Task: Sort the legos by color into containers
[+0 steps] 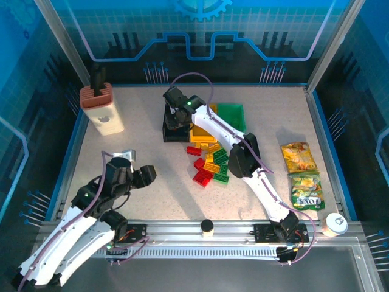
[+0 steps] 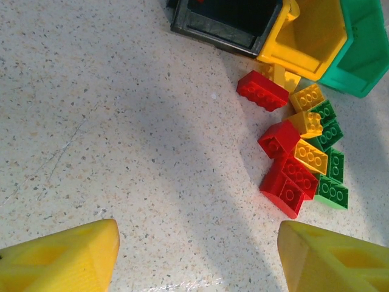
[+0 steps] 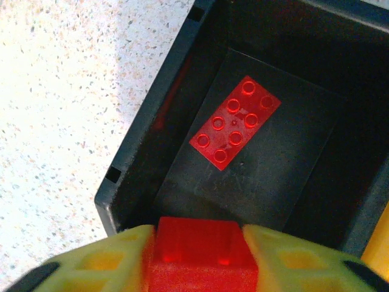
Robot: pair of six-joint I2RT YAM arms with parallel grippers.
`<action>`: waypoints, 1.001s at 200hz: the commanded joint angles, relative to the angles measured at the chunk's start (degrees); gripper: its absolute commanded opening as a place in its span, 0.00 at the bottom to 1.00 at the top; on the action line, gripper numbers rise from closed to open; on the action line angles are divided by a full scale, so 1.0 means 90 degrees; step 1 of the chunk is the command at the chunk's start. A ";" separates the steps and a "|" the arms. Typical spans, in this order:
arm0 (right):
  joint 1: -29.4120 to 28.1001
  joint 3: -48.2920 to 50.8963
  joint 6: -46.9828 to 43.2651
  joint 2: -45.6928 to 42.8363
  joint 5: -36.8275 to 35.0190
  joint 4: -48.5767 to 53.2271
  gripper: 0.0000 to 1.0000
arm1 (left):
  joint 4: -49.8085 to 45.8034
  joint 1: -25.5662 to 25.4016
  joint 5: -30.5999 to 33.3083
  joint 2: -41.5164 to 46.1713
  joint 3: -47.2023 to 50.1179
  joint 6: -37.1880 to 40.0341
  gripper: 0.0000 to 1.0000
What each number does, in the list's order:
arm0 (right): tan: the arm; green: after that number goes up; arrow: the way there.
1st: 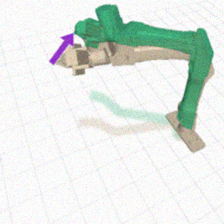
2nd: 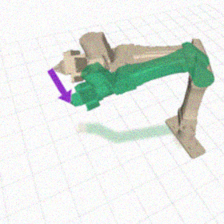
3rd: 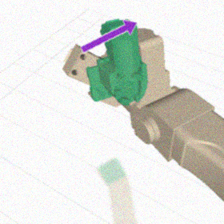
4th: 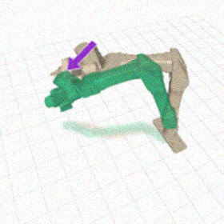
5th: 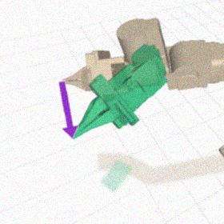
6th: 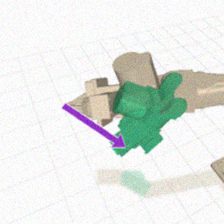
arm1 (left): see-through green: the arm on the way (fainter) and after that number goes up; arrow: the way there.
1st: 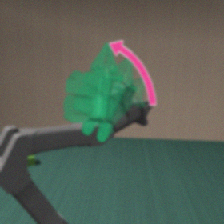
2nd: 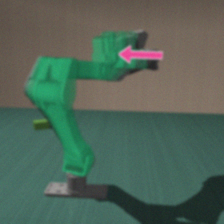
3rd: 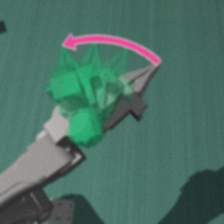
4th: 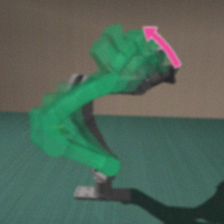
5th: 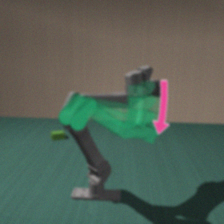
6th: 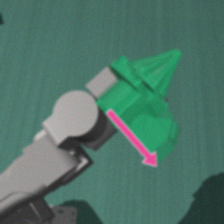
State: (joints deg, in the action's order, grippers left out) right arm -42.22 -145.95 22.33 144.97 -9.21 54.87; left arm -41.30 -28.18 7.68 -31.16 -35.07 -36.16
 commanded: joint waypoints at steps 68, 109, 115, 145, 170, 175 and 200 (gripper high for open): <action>-0.0284 0.1167 -0.0225 -0.1604 -0.0595 -0.0461 0.77 | 0.0657 -0.0796 -0.0100 -0.1069 -0.0265 0.0125 0.70; -0.0328 0.3421 -0.0169 -0.3358 -0.0597 -0.1410 0.79 | 0.1239 -0.1382 -0.0463 -0.2194 -0.0572 0.0387 0.70; -0.0320 0.3793 -0.0166 -0.3641 -0.0565 -0.1591 0.80 | 0.1365 -0.1455 -0.0601 -0.2364 -0.0608 0.0451 0.70; -0.0242 0.5954 -0.0059 -0.5019 -0.0261 -0.2673 0.86 | 0.1725 -0.1867 -0.0849 -0.3366 -0.0898 0.0740 0.71; -0.0108 0.7378 0.0198 -0.5919 -0.0256 -0.3173 0.87 | 0.1715 -0.2132 -0.0704 -0.4219 -0.1295 0.0993 0.72; -0.0086 0.7613 0.0235 -0.6085 -0.0257 -0.3228 0.87 | 0.1717 -0.2168 -0.0697 -0.4382 -0.1371 0.1036 0.72; -0.0055 0.8679 0.0420 -0.6928 -0.0399 -0.3448 0.89 | 0.1742 -0.2302 -0.0687 -0.5152 -0.1733 0.1221 0.73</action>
State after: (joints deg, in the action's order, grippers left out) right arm -43.27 -74.54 23.44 89.01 -11.94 28.82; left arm -26.68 -47.81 2.07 -72.77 -46.89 -28.53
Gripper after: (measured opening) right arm 0.876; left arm 0.727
